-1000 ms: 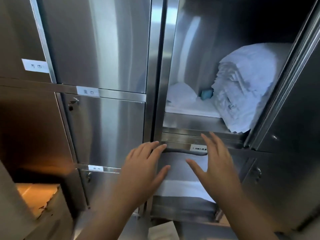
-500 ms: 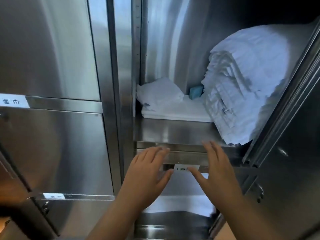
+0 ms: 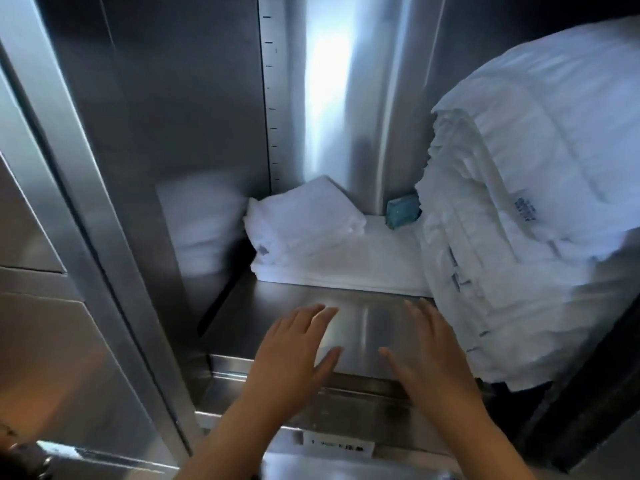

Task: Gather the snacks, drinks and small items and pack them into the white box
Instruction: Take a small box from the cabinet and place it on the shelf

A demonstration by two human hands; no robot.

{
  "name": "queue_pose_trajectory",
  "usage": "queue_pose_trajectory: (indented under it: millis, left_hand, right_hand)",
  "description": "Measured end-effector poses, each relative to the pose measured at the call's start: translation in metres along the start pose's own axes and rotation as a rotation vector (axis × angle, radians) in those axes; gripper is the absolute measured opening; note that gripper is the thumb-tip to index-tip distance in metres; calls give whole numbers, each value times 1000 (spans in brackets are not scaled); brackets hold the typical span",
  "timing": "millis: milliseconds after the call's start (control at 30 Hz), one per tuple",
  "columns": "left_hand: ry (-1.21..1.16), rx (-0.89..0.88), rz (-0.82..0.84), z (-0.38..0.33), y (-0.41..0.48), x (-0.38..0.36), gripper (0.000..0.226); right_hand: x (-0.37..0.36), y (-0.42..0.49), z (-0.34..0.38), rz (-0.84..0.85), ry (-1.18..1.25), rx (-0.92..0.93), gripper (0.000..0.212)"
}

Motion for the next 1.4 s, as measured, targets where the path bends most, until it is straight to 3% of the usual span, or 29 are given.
queue_pose_trajectory:
  millis: [233, 533, 767, 867, 1033, 1167, 1267, 1400]
  left_hand:
    - [-19, -4, -31, 27, 69, -24, 56]
    - [-82, -122, 68, 62, 175, -84, 53]
    - [-98, -38, 112, 76, 231, -139, 46]
    - [60, -13, 109, 78, 228, -161, 52]
    - [77, 9, 59, 73, 230, -164, 53]
    - [-118, -13, 34, 58, 262, -153, 47]
    - [-210, -114, -41, 41, 306, -141, 43]
    - [-118, -253, -64, 32, 367, -143, 38]
  right_hand:
    - [-23, 71, -5, -18, -18, 61, 79]
    - [-67, 158, -20, -27, -21, -93, 80]
    - [-93, 242, -59, -14, -17, -176, 71]
    - [-107, 251, -72, 37, -136, -188, 65]
    - [-115, 253, -76, 33, -136, -186, 57]
    - [-115, 254, -74, 9, -154, -184, 55]
    - [-116, 255, -77, 18, -142, -204, 55]
    - [-116, 256, -78, 18, -136, -209, 55]
Point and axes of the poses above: each hand's wrist, its own y-axis towards the middle knuckle, its own x-axis out of the back of the hand, z = x × y, the point moved 2 cm from there along y, towards the middle knuckle
